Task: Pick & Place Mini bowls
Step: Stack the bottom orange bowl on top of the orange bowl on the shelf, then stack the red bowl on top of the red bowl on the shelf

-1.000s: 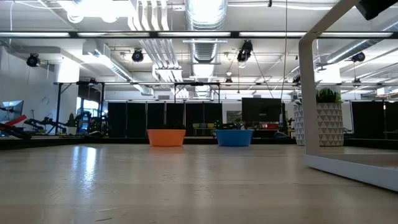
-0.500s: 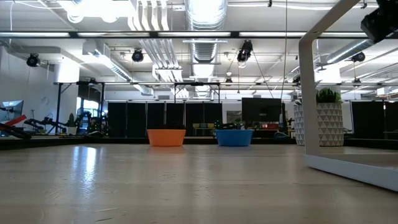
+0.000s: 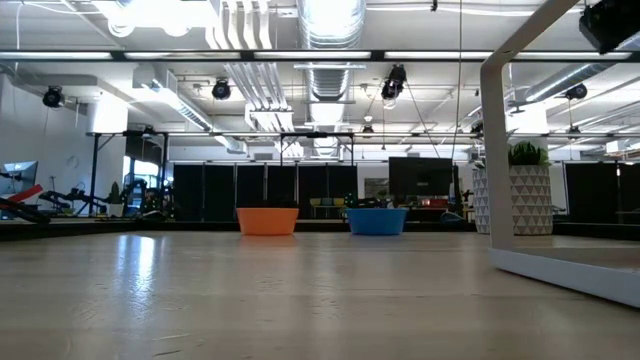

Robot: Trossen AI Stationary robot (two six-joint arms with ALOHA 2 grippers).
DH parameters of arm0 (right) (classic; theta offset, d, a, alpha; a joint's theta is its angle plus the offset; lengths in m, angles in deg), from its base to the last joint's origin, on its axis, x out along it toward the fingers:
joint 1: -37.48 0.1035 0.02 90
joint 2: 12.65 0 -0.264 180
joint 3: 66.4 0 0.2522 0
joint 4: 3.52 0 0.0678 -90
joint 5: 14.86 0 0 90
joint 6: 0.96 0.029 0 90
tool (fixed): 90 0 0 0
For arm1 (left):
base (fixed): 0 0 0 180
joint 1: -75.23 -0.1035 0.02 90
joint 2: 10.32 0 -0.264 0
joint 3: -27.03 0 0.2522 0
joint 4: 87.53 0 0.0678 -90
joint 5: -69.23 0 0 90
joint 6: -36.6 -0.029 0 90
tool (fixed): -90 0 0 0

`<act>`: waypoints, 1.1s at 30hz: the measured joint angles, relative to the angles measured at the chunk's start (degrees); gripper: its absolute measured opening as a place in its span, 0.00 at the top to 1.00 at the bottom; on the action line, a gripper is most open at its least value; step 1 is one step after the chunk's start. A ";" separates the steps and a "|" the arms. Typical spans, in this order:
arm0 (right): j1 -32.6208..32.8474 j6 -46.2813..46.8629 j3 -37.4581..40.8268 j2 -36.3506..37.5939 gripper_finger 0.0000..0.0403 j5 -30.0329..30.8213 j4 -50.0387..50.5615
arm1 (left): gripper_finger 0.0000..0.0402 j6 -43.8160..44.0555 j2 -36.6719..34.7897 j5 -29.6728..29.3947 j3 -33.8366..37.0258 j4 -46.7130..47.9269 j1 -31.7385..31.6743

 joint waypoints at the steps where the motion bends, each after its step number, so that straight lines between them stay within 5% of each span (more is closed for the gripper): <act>1: 0.26 0.24 -0.62 0.03 0.98 0.34 -0.08 | 0.84 0.04 0.00 -0.02 0.00 -0.02 0.00; 22: 5.92 8.02 6.23 0.09 0.98 3.45 -10.55 | 0.84 0.55 0.00 -0.03 0.38 -0.16 -0.01; 29: 5.93 7.70 6.63 0.09 0.98 4.01 -7.92 | 0.84 0.85 0.02 -0.21 0.46 -0.14 -0.04; 33: 5.97 7.38 4.65 0.14 0.98 9.21 -4.84 | 0.84 2.97 0.02 -0.27 0.44 1.60 -0.04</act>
